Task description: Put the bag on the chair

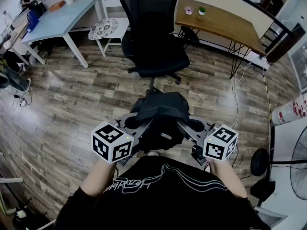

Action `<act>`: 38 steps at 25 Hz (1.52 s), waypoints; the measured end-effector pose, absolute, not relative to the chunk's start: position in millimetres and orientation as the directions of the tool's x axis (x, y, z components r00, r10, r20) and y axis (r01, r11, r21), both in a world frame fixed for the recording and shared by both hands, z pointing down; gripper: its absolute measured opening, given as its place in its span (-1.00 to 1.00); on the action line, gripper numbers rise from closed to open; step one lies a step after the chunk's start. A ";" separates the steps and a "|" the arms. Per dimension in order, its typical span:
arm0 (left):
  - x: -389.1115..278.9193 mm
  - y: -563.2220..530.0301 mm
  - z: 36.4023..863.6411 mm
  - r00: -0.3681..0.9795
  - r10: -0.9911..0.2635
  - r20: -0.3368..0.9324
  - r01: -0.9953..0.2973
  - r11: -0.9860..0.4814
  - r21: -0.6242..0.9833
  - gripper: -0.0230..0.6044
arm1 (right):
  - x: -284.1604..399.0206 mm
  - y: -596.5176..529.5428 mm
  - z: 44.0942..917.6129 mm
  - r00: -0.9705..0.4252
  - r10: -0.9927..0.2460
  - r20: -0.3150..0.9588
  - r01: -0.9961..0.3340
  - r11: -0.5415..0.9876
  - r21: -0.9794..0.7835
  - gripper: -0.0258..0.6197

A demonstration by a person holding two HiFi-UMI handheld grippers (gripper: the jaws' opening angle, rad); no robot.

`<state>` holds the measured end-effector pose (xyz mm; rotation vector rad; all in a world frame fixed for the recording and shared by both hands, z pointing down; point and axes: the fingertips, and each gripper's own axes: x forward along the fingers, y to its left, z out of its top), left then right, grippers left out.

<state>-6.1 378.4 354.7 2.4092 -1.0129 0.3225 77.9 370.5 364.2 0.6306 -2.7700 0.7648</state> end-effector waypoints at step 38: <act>-84.1 236.5 386.8 0.606 -0.642 0.470 -0.796 -0.485 0.363 -0.82 | -2.9 212.2 401.2 -0.926 -0.247 0.285 -0.366 0.774 -0.517 -0.89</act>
